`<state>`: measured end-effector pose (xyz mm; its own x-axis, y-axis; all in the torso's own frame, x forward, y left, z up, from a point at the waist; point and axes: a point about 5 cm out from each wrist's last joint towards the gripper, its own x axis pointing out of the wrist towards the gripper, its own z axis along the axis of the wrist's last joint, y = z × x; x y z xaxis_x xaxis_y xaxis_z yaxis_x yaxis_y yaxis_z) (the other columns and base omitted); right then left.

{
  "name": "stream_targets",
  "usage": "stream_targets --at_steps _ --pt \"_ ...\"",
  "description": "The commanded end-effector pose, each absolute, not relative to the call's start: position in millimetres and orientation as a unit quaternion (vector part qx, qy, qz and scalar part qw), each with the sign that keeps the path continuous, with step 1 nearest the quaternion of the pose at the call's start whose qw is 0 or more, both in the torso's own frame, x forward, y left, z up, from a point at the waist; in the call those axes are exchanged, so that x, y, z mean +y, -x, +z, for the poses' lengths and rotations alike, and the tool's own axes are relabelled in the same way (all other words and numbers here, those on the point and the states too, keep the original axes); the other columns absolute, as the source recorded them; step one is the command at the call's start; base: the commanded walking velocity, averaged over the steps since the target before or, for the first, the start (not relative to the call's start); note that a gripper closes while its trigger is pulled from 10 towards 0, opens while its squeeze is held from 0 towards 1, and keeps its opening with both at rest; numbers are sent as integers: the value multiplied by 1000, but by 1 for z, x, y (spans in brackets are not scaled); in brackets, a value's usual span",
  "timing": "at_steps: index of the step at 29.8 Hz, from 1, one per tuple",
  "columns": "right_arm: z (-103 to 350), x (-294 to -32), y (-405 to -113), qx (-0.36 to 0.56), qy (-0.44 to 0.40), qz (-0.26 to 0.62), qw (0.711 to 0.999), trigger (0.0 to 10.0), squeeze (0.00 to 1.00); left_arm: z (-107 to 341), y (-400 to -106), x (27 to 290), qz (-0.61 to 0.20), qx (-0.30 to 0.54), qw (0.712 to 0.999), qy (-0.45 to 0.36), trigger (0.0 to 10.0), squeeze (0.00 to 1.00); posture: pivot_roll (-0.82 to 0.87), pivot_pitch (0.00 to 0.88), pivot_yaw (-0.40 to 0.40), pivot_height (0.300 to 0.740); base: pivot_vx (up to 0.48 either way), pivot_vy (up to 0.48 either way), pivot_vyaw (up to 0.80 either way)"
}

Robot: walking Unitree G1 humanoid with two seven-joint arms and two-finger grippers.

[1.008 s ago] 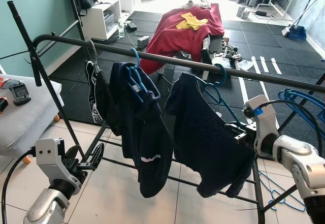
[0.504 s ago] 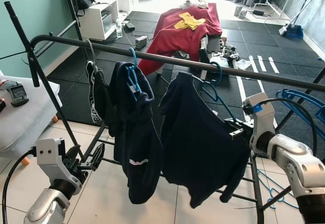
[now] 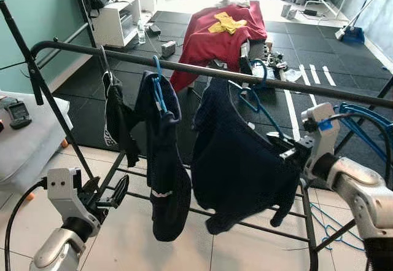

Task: Hang hanger

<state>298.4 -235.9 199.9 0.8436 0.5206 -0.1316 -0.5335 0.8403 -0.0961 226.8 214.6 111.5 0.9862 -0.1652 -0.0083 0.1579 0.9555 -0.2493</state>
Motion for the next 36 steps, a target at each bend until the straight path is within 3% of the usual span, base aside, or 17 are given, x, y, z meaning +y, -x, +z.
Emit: stream_targets --at_steps 1,18,36 --pt "216 -236 -291 19 76 305 949 0 0 112 -225 214 -95 21 988 123 10000 0 -133 73 -18 740 0 0 0" --pt "210 -246 -266 61 80 375 922 0 0 113 -225 213 -115 24 985 128 10000 0 -140 75 -9 740 0 0 0" --pt "195 -281 -224 142 24 412 900 0 0 113 -221 208 -174 37 974 137 10000 0 -156 76 6 740 -67 0 0"
